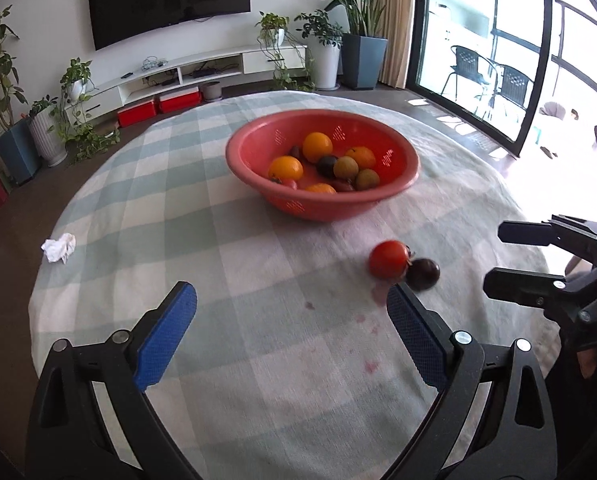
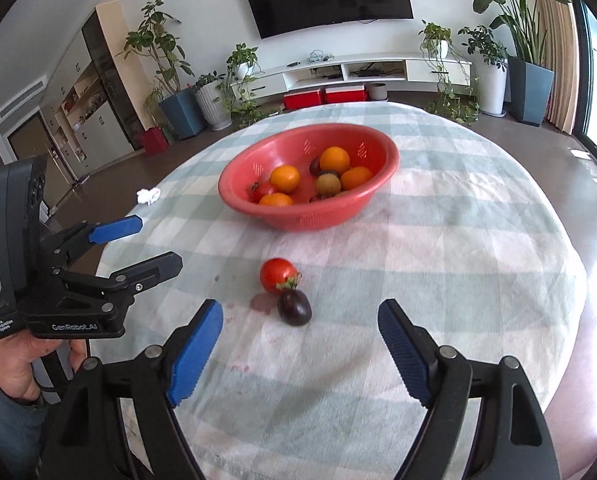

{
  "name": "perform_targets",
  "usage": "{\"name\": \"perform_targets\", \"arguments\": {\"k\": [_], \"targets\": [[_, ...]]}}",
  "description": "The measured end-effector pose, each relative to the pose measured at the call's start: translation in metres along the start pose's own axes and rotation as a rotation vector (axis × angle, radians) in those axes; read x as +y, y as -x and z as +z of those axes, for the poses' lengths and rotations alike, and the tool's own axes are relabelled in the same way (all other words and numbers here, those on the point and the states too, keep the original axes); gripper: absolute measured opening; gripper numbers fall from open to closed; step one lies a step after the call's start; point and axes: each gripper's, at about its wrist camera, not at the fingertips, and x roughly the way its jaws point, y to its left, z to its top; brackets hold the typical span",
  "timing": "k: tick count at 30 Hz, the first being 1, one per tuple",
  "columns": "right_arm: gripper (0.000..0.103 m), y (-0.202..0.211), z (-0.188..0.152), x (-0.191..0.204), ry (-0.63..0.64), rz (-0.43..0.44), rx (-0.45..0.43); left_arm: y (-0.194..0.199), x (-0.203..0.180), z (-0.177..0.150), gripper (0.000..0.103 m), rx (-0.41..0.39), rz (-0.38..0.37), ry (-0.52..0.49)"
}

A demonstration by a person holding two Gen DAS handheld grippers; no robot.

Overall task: Organize fruits
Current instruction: 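Grasp the dark purple plum with the right gripper while the left gripper grasps a red tomato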

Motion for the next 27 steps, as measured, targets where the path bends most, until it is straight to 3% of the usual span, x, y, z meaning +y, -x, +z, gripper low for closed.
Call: {"name": "perform_targets", "arguments": {"k": [5, 18, 27], "targets": [[0.075, -0.012, -0.001, 0.004, 0.039, -0.019, 0.035, 0.001, -0.004, -0.019, 0.097, 0.015, -0.029, -0.025], [0.052, -0.047, 0.006, 0.019, 0.172, -0.046, 0.106, -0.006, -0.005, -0.014, 0.097, 0.054, -0.073, -0.074], [0.045, -0.058, 0.003, 0.019, 0.196, -0.052, 0.137, -0.013, -0.002, -0.009, 0.097, 0.053, -0.078, -0.082]]}}
